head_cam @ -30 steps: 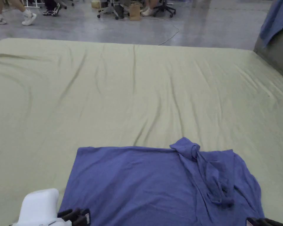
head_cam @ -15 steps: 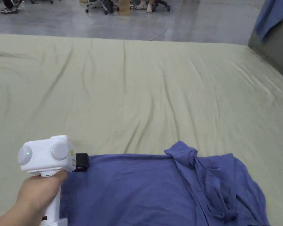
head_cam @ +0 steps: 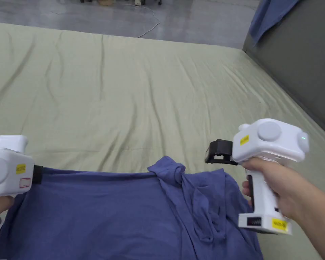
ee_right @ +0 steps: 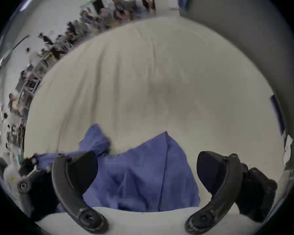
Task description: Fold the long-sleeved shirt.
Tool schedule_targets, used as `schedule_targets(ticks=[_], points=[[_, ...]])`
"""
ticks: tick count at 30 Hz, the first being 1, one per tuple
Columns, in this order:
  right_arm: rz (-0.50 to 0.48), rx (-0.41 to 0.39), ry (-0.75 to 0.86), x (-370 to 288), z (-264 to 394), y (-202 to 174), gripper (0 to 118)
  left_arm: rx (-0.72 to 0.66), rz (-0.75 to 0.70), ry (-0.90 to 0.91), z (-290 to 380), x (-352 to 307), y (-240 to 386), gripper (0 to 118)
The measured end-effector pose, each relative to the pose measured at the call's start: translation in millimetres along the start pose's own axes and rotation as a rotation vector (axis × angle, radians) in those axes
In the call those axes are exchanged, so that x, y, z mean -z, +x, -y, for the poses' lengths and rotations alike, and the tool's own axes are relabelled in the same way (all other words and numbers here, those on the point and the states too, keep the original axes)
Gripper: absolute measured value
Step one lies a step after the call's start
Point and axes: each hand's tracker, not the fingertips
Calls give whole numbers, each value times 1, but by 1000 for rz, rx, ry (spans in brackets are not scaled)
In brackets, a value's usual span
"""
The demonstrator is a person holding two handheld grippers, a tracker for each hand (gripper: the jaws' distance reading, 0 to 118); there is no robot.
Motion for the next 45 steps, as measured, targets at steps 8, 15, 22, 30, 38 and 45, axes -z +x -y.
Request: schedule_targets(ticks=[8, 15, 22, 30, 38, 45], points=[[-27, 111, -64, 19, 9, 24, 2, -17, 54, -2, 12, -8, -10, 0], [-146, -77, 100, -91, 88, 19, 2, 18, 150, 78, 43, -75, -18, 0], [-106, -214, 82, -136, 187, 58, 2, 25, 156, 23, 117, -137, -27, 0], [-39, -226, -95, -93, 248, 87, 2, -9, 122, -171, 185, -103, -34, 0], [-61, -143, -98, -77, 247, 93, 18, -183, 158, -179, 183, -88, -39, 72], [-46, -228, 220, -190, 266, 77, 113, -201, 204, 35, 181, -187, -26, 115]])
